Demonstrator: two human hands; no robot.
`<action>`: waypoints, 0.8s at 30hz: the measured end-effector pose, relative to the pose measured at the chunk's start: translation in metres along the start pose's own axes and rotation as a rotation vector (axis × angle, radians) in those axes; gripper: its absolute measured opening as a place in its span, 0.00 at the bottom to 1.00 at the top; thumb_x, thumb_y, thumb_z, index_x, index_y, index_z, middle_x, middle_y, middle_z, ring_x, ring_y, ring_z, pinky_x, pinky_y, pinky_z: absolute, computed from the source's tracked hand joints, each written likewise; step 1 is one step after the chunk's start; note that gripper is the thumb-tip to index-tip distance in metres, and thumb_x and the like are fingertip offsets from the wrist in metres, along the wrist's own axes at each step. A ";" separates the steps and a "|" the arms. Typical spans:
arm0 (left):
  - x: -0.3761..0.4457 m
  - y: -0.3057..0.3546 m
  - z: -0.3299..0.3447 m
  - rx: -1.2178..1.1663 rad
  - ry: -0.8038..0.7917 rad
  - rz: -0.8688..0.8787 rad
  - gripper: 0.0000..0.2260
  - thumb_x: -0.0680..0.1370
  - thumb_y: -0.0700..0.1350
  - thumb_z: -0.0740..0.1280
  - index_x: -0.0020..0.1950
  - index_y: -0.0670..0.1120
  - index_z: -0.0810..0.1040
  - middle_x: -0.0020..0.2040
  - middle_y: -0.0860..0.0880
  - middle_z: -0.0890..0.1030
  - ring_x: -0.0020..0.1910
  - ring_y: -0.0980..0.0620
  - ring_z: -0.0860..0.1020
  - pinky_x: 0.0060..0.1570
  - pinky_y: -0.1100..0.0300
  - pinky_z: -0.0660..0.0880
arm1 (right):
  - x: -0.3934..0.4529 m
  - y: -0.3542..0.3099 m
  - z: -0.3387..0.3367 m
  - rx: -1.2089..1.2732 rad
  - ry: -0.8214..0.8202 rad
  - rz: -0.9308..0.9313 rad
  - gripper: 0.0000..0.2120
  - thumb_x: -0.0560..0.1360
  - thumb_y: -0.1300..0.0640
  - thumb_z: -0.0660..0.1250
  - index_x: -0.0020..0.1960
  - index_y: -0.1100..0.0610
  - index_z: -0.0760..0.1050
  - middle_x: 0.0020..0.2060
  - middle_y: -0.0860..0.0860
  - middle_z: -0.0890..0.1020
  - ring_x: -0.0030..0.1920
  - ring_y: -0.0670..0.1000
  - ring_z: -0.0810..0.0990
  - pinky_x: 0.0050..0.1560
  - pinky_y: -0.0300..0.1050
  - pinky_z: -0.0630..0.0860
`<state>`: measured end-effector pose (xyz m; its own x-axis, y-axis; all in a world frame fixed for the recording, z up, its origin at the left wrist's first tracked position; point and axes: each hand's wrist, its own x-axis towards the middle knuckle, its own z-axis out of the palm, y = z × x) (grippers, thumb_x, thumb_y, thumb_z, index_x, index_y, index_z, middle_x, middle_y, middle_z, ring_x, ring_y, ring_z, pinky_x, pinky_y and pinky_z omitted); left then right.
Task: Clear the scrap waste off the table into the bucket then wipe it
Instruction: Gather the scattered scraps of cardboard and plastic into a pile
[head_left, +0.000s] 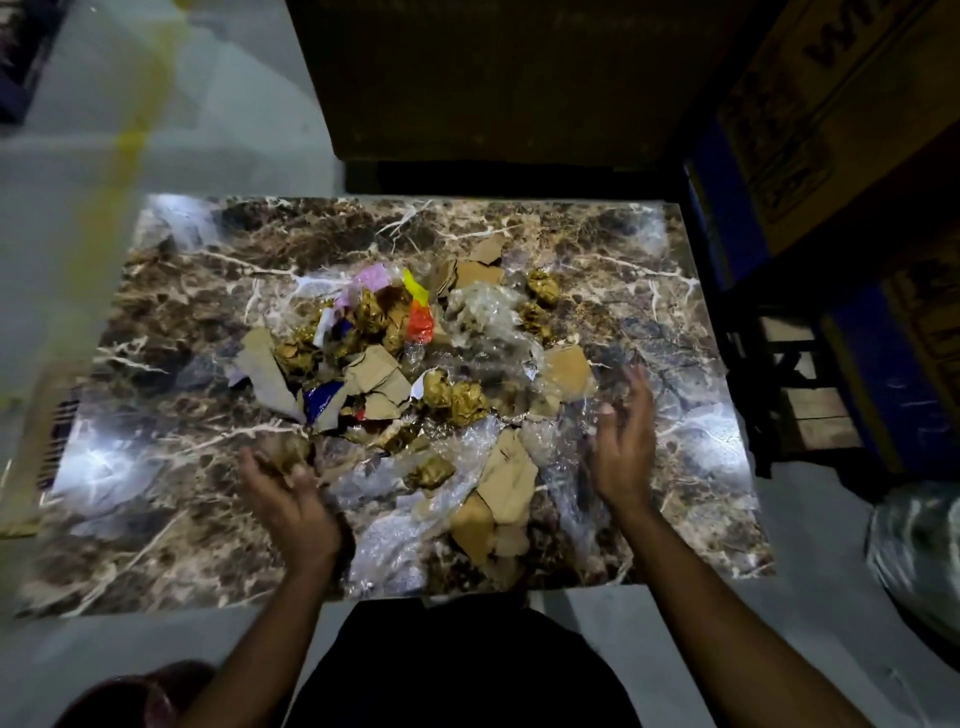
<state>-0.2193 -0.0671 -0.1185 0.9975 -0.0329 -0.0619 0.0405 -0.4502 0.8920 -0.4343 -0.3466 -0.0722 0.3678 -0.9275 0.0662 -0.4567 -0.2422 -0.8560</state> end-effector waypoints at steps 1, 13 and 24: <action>-0.009 -0.004 -0.011 0.020 0.008 0.025 0.31 0.81 0.61 0.54 0.82 0.50 0.54 0.77 0.38 0.62 0.73 0.40 0.66 0.71 0.40 0.65 | -0.011 0.010 -0.015 -0.046 -0.011 -0.042 0.25 0.82 0.44 0.57 0.76 0.53 0.65 0.80 0.51 0.60 0.76 0.49 0.64 0.70 0.55 0.71; -0.124 -0.004 0.014 0.533 -0.521 0.298 0.43 0.76 0.74 0.48 0.81 0.52 0.34 0.82 0.49 0.36 0.81 0.50 0.38 0.78 0.43 0.47 | -0.115 0.030 0.025 -0.805 -0.599 -0.386 0.53 0.70 0.19 0.54 0.83 0.51 0.46 0.81 0.64 0.50 0.80 0.68 0.47 0.72 0.77 0.51; -0.123 0.012 0.069 0.539 -0.312 0.225 0.37 0.82 0.62 0.51 0.82 0.43 0.42 0.83 0.44 0.40 0.82 0.44 0.43 0.79 0.40 0.48 | -0.071 -0.008 0.040 -0.765 -0.543 -0.378 0.40 0.70 0.56 0.69 0.78 0.50 0.57 0.73 0.59 0.67 0.66 0.62 0.71 0.60 0.58 0.74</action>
<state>-0.3456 -0.1302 -0.1314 0.9116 -0.3988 -0.0998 -0.2819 -0.7830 0.5545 -0.4246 -0.2677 -0.0902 0.8278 -0.5432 -0.1403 -0.5603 -0.7876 -0.2564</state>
